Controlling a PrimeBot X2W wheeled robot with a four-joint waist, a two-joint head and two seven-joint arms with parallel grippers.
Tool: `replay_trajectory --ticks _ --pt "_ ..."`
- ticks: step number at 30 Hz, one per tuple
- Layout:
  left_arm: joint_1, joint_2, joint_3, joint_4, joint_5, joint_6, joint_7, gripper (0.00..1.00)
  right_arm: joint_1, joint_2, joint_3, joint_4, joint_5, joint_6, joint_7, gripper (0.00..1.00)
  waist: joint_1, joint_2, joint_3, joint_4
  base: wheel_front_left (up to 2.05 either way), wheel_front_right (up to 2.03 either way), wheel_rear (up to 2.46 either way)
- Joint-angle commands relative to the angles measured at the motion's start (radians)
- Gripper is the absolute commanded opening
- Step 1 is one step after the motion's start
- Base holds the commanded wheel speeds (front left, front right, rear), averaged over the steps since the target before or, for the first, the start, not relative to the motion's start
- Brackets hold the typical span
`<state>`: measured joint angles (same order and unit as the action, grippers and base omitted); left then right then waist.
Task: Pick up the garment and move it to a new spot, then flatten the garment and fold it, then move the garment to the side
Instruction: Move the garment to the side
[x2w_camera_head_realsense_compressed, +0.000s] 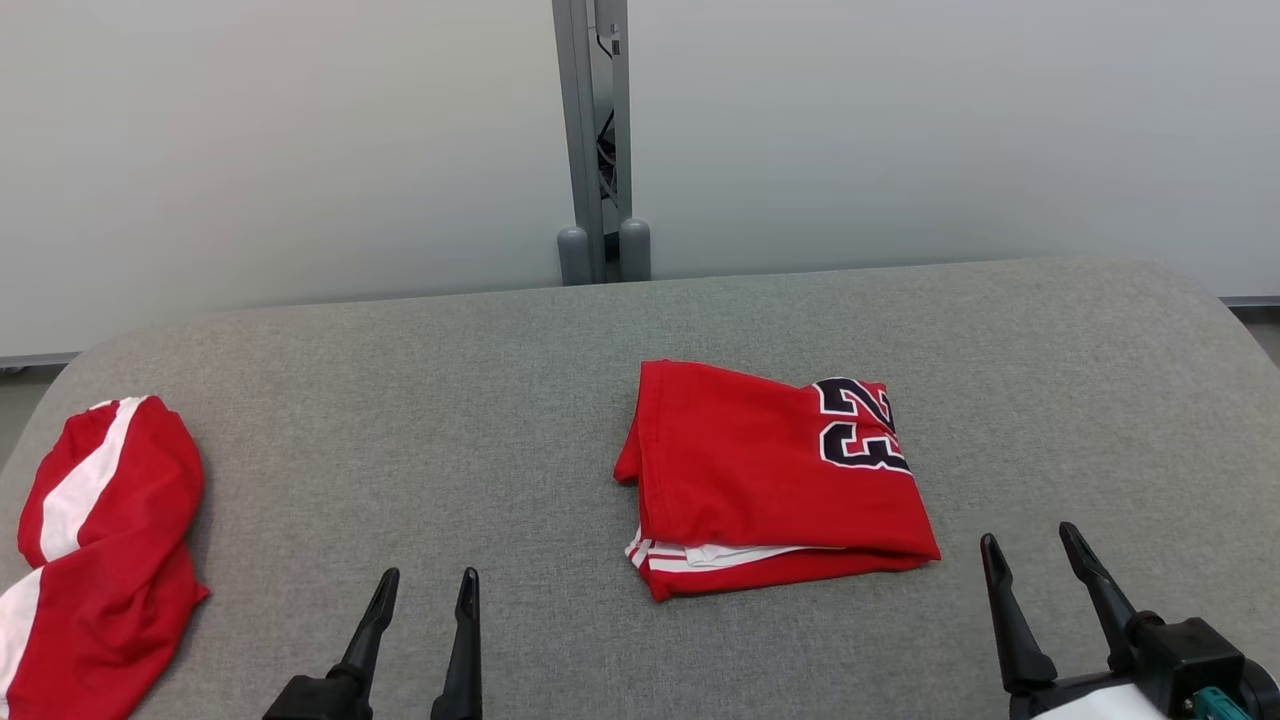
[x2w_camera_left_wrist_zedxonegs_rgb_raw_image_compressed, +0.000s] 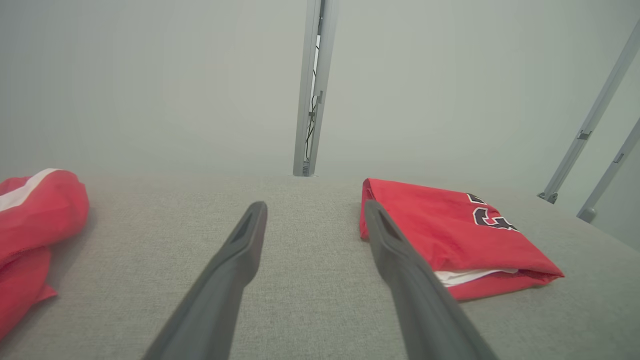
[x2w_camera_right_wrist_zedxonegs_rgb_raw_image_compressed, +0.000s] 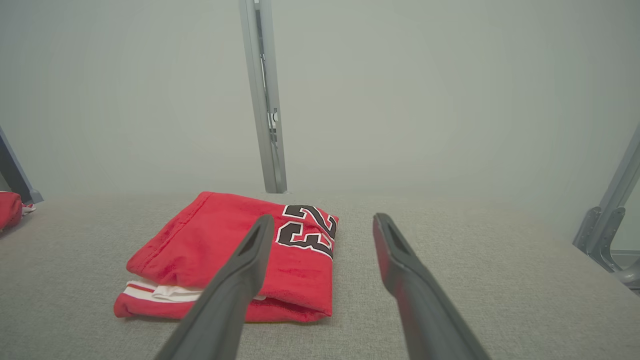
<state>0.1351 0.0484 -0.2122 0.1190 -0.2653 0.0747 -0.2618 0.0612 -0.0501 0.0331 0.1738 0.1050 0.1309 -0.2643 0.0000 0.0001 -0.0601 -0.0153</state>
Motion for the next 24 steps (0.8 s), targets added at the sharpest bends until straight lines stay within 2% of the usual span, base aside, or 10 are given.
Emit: replay_trajectory --ticks 1,6,10,13,15,18,24 --pt "0.002 0.004 0.002 -0.003 0.009 0.007 -0.004 1.0 0.003 -0.002 -0.002 0.002 -0.006 0.0 -0.001 1.0 0.0 -0.0001 0.001 0.001 0.0 0.0 0.0" --pt "-0.016 0.004 0.011 -0.021 0.028 -0.003 -0.004 1.0 -0.041 -0.005 0.028 0.047 0.02 0.0 -0.001 1.0 0.0 -0.0001 0.024 0.019 0.0 0.0 0.0" --pt "-0.016 0.004 0.003 -0.024 0.036 -0.006 -0.004 1.0 -0.097 -0.025 0.076 0.152 0.088 0.0 -0.001 1.0 0.0 -0.0001 0.04 0.034 0.0 0.0 0.0" --pt "-0.025 0.004 -0.01 -0.027 0.038 -0.008 -0.004 1.0 -0.162 -0.033 0.096 0.246 0.201 0.0 -0.001 1.0 0.0 -0.0001 0.054 0.051 0.0 0.0 0.0" --pt "-0.027 0.004 -0.018 -0.029 0.043 -0.01 -0.004 1.0 -0.21 -0.034 0.101 0.31 0.322 0.0 0.01 1.0 0.0 -0.0001 0.065 0.063 0.0 0.0 0.0" --pt "-0.044 0.004 -0.03 -0.034 0.048 -0.011 -0.004 1.0 -0.292 -0.066 0.13 0.373 0.49 0.0 0.061 1.0 0.0 -0.0001 0.094 0.079 0.0 0.0 0.0" --pt "-0.08 0.004 -0.059 -0.043 0.044 -0.01 -0.004 1.0 -0.436 -0.155 0.171 0.465 0.7 0.0 0.142 1.0 0.0 -0.0001 0.16 0.112 0.0 0.0 0.0"
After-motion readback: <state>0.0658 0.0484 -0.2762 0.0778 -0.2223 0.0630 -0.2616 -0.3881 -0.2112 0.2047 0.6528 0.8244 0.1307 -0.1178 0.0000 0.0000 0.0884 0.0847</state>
